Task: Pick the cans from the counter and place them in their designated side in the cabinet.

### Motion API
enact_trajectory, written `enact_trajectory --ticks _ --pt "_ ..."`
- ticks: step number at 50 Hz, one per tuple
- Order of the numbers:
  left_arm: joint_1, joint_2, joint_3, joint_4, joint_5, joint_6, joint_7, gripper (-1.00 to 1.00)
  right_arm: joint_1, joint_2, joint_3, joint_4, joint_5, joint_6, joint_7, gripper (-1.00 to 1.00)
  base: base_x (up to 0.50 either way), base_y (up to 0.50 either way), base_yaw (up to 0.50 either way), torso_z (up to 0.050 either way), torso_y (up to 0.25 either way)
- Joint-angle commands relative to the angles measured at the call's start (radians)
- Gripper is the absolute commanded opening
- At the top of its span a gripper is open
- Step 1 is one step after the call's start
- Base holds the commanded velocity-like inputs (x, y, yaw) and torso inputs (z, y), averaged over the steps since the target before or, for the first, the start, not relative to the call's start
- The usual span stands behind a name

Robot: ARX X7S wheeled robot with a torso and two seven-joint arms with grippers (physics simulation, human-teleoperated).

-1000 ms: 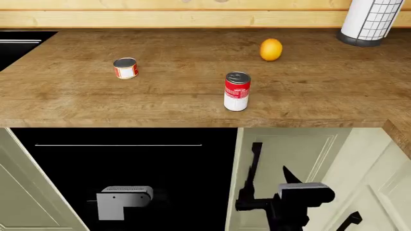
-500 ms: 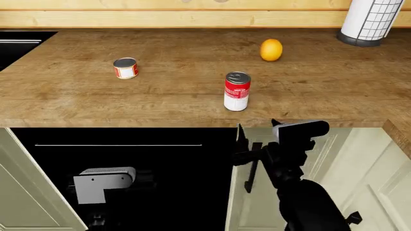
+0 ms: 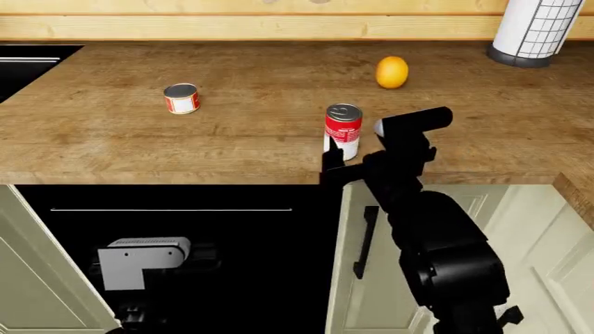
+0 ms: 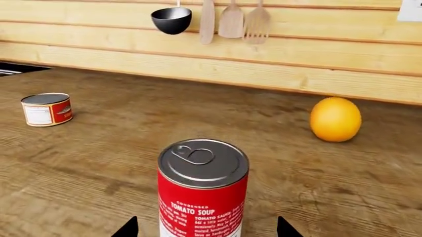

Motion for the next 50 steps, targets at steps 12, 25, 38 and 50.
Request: enact_trajectory --ticks 12,25,38,50 --pt "0.005 -0.019 0.010 -0.007 -0.003 0.012 -0.017 1.00 0.123 -0.029 -0.019 0.256 0.027 -0.089 -0.016 1.00 0.00 0.00 0.00 0.000 0.000" --pt "0.004 -0.031 0.021 -0.021 -0.012 0.018 -0.032 1.00 0.174 -0.045 -0.041 0.424 0.041 -0.167 -0.036 1.00 0.00 0.00 0.00 0.000 0.000" --pt "-0.005 -0.040 0.022 -0.030 -0.022 0.020 -0.045 1.00 0.300 -0.072 -0.065 0.735 0.039 -0.311 -0.069 1.00 0.00 0.00 0.00 0.000 0.000" --pt "-0.003 -0.045 0.020 -0.046 -0.029 0.034 -0.051 1.00 0.511 -0.108 -0.377 1.199 0.333 -0.584 -0.077 -1.00 0.00 0.00 0.00 0.000 0.000"
